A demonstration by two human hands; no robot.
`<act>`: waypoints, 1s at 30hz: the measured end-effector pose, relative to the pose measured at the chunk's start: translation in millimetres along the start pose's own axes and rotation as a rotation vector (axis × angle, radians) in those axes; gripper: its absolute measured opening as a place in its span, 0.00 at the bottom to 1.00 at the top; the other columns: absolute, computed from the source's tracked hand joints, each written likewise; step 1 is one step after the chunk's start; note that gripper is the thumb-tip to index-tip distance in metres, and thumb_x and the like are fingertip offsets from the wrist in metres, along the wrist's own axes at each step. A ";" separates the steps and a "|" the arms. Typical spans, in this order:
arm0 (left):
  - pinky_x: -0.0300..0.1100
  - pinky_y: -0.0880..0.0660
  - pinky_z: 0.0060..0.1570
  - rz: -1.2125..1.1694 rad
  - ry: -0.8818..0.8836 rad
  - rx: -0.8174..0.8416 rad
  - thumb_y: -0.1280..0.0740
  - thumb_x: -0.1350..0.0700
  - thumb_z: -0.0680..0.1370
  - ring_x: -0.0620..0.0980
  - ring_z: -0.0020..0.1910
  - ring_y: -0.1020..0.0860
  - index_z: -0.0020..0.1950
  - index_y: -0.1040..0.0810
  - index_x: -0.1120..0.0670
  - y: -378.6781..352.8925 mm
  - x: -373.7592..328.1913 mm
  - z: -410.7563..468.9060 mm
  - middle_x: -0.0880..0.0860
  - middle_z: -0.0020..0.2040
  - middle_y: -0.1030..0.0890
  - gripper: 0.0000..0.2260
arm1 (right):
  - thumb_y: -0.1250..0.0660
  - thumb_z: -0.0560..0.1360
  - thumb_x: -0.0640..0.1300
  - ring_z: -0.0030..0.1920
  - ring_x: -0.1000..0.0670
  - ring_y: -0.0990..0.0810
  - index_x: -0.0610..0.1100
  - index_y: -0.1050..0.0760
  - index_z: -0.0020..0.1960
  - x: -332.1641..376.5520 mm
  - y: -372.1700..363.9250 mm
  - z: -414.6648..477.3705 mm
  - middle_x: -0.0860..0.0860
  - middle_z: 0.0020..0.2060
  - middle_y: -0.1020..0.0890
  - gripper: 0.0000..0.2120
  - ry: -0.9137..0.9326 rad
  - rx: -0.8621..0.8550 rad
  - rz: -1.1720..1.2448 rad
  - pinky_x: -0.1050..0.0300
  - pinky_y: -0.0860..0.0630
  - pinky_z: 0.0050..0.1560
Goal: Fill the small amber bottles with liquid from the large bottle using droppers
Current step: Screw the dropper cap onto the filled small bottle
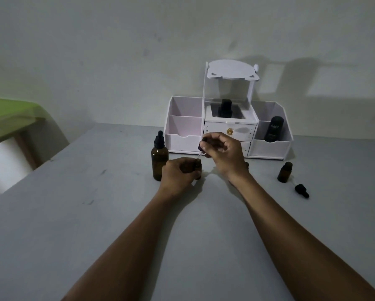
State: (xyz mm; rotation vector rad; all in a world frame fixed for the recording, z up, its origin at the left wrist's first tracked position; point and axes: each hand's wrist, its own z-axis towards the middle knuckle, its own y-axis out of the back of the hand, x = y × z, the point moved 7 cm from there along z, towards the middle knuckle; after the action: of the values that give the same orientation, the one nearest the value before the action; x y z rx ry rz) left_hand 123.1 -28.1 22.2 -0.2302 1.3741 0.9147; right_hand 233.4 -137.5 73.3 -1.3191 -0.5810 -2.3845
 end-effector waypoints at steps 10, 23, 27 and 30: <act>0.38 0.24 0.57 -0.010 0.011 -0.009 0.25 0.62 0.73 0.41 0.48 0.18 0.61 0.17 0.56 0.8 -0.4 -4.1 0.50 0.53 0.14 0.17 | 0.23 0.70 0.43 0.44 0.58 0.16 0.45 0.17 0.48 -15.8 -12.5 -10.0 0.54 0.41 0.14 0.08 -0.008 0.053 -0.148 0.64 0.20 0.47; 0.40 0.24 0.59 -0.028 0.043 0.007 0.25 0.62 0.73 0.40 0.46 0.18 0.62 0.18 0.57 0.4 -1.1 -5.1 0.50 0.53 0.14 0.17 | 0.25 0.72 0.38 0.48 0.57 0.16 0.46 0.16 0.52 -14.3 -10.3 -14.0 0.55 0.45 0.14 0.10 -0.034 0.067 -0.077 0.54 0.18 0.55; 0.43 0.23 0.60 -0.019 0.034 0.013 0.25 0.61 0.73 0.43 0.48 0.17 0.61 0.17 0.56 0.9 -2.9 -6.5 0.50 0.53 0.14 0.16 | 0.26 0.73 0.40 0.50 0.58 0.17 0.48 0.17 0.56 -16.3 -9.9 -14.9 0.55 0.47 0.15 0.12 -0.059 0.056 -0.036 0.59 0.19 0.54; 0.44 0.23 0.60 -0.026 0.054 0.012 0.25 0.61 0.74 0.42 0.47 0.19 0.62 0.18 0.57 0.3 -2.8 -7.2 0.51 0.55 0.15 0.17 | 0.30 0.75 0.35 0.54 0.57 0.17 0.47 0.17 0.57 -18.8 -12.5 -15.1 0.54 0.51 0.14 0.13 -0.066 0.081 -0.028 0.54 0.20 0.59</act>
State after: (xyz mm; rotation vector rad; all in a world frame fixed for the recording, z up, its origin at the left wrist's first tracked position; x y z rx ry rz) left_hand 117.8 -33.7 23.1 -0.2650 1.4226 0.8836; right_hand 226.0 -132.5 47.6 -1.3672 -0.7118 -2.3215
